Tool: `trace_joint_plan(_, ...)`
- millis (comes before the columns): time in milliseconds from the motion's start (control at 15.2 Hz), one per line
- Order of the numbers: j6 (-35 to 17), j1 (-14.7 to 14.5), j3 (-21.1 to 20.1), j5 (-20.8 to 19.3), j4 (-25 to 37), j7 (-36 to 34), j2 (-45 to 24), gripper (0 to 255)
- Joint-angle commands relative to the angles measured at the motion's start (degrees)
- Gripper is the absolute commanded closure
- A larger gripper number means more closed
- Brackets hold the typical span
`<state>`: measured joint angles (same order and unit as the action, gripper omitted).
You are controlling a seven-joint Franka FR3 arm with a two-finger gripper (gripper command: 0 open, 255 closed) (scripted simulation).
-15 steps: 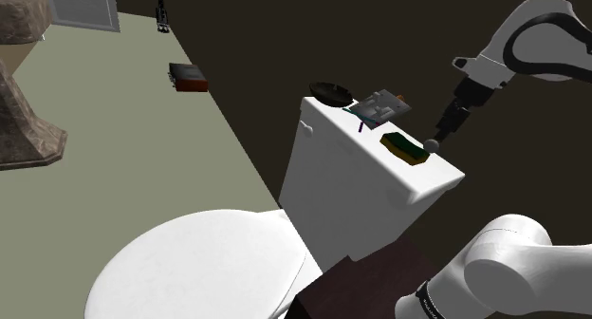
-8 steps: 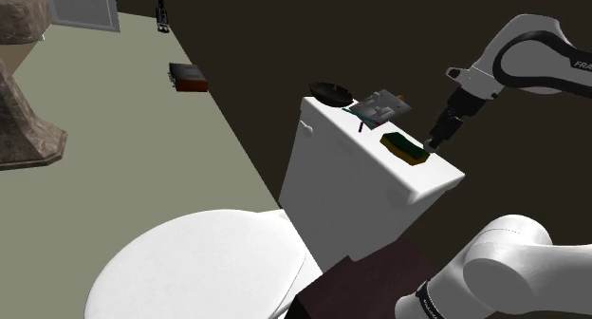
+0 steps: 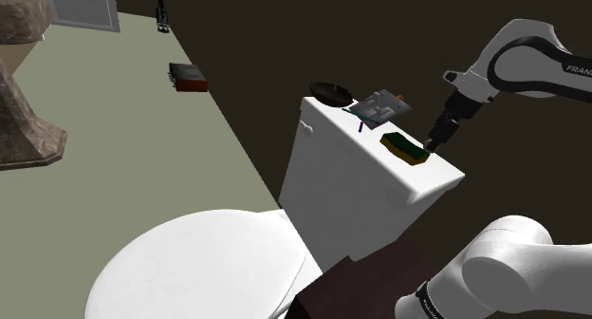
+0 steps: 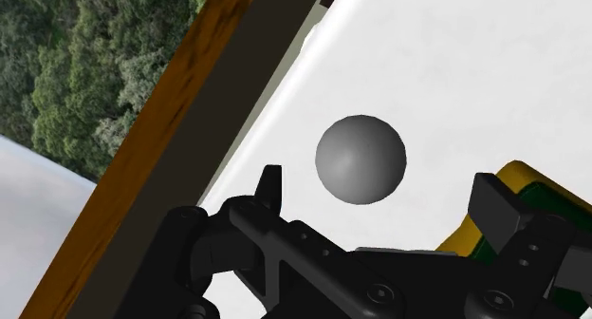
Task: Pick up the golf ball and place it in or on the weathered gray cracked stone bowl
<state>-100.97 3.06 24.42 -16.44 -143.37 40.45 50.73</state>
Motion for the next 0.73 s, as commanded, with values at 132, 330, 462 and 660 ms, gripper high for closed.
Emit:
trace_joint_plan(132, 0.3, 0.6, 0.3, -0.7, -0.6, 0.0, 0.1, 255)
trace_joint_plan(330, 0.4, 0.6, 0.3, -0.7, -0.6, -0.1, 0.1, 255)
trace_joint_plan(462, 0.4, 0.6, 0.3, -0.7, -0.5, -0.1, 0.1, 255)
trace_joint_plan(660, 0.8, 0.5, 0.3, -0.6, 0.3, 0.1, -0.3, 255)
